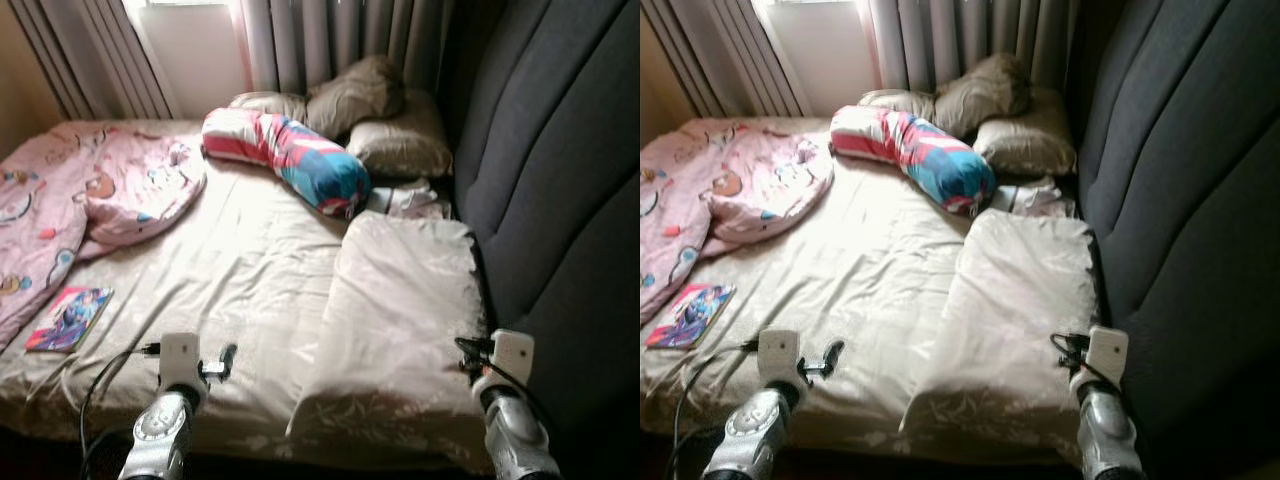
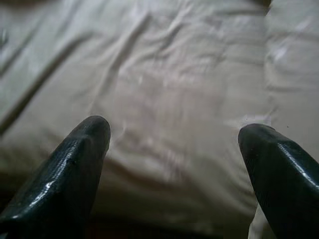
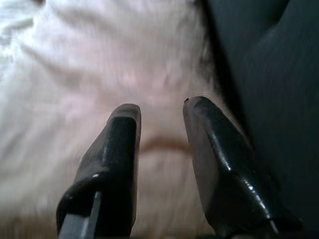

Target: Clean up the room

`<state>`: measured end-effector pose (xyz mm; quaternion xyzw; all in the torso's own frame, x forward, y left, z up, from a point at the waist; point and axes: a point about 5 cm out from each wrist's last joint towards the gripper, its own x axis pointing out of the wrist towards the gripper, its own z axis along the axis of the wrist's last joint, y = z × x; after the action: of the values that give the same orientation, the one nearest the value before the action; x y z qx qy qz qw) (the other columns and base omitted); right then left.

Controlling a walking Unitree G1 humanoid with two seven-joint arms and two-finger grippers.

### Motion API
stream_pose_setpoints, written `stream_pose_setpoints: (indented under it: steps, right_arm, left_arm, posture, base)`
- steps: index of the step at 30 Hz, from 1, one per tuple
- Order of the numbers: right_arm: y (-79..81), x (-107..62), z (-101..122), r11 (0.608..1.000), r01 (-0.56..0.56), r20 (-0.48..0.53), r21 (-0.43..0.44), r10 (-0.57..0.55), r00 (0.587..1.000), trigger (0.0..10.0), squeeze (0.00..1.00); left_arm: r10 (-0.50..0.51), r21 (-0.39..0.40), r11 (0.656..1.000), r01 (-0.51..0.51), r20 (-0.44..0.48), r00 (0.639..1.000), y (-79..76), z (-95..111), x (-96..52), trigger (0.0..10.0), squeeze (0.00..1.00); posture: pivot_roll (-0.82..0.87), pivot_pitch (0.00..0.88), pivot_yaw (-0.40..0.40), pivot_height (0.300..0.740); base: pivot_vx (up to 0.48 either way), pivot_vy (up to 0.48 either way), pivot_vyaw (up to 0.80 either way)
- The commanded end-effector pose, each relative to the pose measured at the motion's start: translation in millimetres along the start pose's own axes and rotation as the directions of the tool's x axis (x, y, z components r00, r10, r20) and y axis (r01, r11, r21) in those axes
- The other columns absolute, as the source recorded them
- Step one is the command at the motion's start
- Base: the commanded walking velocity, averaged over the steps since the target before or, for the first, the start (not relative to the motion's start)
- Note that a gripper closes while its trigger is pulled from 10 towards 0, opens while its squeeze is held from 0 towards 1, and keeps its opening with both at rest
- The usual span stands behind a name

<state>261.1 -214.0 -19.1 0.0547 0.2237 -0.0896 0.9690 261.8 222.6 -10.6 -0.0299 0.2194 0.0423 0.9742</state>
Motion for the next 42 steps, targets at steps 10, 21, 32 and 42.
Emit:
stream_pose_setpoints:
  steps: [10,21,32,42]
  right_arm:
    - [-3.4,-30.9,-71.4,0.999,0.037,-0.331,-0.005,-0.037,0.943,10.0,0.00]
    - [1.6,-39.6,-86.1,1.000,0.004,-0.397,-0.016,-0.009,0.918,10.0,0.00]
    - [1.4,-40.3,-87.4,1.000,-0.011,-0.408,-0.018,0.003,0.913,10.0,0.00]
    - [-6.1,-48.3,-97.3,1.000,0.008,-0.449,-0.020,-0.016,0.893,10.0,0.00]
  left_arm:
    - [0.057,-0.009,0.998,-0.063,-0.331,0.942,1.9,-68.4,-24.5,10.0,0.00]
    - [0.076,0.018,0.997,-0.075,-0.408,0.910,14.5,-84.3,-36.9,10.0,0.00]
    - [0.086,0.012,0.996,-0.090,-0.419,0.904,20.8,-84.0,-37.9,10.0,0.00]
    - [0.093,0.010,0.995,-0.097,-0.415,0.905,19.8,-82.9,-36.8,10.0,0.00]
  posture:
    - [-0.03,0.000,0.038,0.740]
    - [-0.02,0.000,0.037,0.740]
    - [-0.02,0.000,0.033,0.740]
    - [0.00,0.000,0.034,0.740]
  base:
    - [0.000,0.000,0.00]
    - [0.000,0.023,0.00]
    - [0.000,0.324,0.00]
    - [0.000,0.340,0.00]
